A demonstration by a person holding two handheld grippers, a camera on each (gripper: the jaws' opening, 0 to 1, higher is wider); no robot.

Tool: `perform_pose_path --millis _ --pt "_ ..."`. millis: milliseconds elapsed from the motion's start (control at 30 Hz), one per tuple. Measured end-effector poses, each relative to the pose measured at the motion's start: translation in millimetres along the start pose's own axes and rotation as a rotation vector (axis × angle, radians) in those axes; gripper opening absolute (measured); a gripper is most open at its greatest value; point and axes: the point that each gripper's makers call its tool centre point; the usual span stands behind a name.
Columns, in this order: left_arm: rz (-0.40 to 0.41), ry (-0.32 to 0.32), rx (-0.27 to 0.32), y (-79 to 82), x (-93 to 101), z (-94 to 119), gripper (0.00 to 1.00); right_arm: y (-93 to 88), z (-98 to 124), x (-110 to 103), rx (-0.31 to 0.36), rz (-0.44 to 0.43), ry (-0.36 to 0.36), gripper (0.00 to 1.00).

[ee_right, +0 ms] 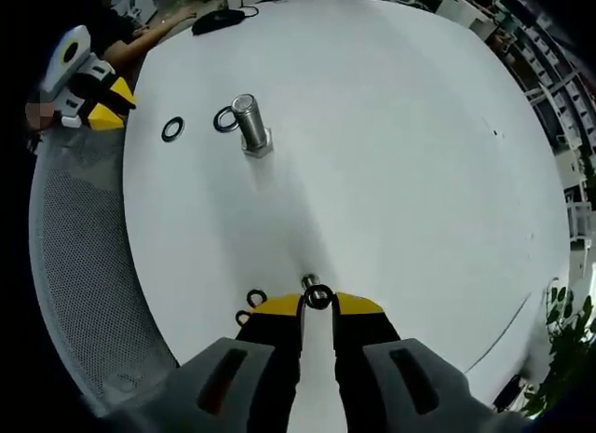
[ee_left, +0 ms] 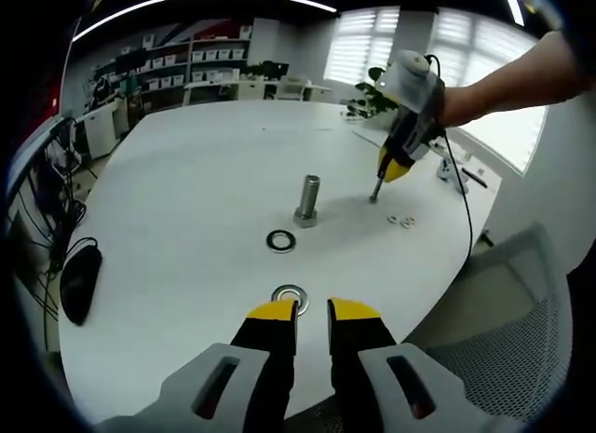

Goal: Place the washer onto the threaded stud by aligning its center hole with the stud, sliding it down to the base, and recovering from edge contact or off-axis alignment until the washer reaches the visible bottom stop.

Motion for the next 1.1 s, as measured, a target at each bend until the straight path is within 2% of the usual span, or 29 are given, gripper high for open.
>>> perform_pose_path --millis 267,733,1100 --pt "0.0 0.0 -0.008 -1.5 -0.1 0 0.1 -1.2 -13 -1 -0.02 0.013 0.01 0.14" --pt "-0.001 0.005 -0.014 -3.3 -1.0 0 0.1 -3.4 -34 -1 -0.041 -0.027 0.022 0.14" --pt "0.001 0.007 -0.011 -3.5 -2.6 0 0.09 -2.7 -39 -3 -0.048 -0.036 0.029 0.15"
Point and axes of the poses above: the point that each gripper's makers call its tool centre point, and the gripper's own axes: z roughly backward along the fingers, x roughly to its right, y roughly out of its top, and after that the axes turned 11 degrees about -z, right-handed
